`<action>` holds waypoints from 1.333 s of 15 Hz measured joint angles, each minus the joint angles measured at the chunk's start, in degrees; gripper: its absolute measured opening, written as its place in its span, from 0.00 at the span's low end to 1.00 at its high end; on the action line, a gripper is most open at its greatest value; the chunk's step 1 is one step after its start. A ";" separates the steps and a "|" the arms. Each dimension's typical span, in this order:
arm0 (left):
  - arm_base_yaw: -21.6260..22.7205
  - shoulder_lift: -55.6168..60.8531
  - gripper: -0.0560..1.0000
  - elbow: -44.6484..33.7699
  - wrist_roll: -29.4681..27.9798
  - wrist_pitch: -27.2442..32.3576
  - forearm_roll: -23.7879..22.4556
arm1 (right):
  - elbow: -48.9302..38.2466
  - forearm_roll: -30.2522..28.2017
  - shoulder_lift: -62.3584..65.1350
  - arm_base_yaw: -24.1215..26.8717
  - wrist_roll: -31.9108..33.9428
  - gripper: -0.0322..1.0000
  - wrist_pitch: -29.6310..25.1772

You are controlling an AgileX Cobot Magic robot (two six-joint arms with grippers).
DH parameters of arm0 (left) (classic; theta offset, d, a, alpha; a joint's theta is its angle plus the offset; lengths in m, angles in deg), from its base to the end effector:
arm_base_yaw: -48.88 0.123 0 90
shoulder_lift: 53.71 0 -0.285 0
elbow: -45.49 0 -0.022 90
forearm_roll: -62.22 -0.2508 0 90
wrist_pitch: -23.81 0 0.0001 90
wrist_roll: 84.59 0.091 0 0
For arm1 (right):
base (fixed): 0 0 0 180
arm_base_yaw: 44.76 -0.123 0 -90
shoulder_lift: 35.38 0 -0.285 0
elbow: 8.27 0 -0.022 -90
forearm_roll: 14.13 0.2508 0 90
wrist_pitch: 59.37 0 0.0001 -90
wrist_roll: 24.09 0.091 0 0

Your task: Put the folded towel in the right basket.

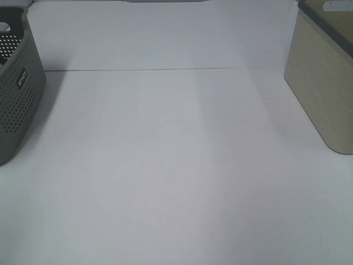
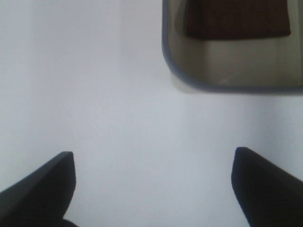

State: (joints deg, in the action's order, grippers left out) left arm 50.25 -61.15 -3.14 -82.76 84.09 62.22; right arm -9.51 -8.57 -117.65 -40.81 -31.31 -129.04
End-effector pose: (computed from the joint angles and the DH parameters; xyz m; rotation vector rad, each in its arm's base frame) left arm -0.0053 -0.0001 0.2777 0.0082 2.0309 0.0352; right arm 0.2493 -0.0089 0.3748 -0.0600 2.6651 0.0696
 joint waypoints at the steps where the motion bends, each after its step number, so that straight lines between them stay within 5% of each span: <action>1: 0.00 0.00 0.89 0.00 0.00 0.00 0.00 | -4.18 -0.29 2.81 0.00 0.00 0.86 0.00; 9: 0.00 0.00 0.89 0.00 0.00 0.00 0.00 | -34.84 -0.29 35.70 0.00 0.00 0.86 -0.11; 20: 0.00 0.00 0.89 0.00 0.00 0.00 0.00 | -48.93 -2.41 73.28 0.00 -0.06 0.86 4.70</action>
State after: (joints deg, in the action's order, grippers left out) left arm 50.25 -61.15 -3.14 -82.76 84.09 62.22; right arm -58.44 -10.98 -44.37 -40.81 -31.37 -124.34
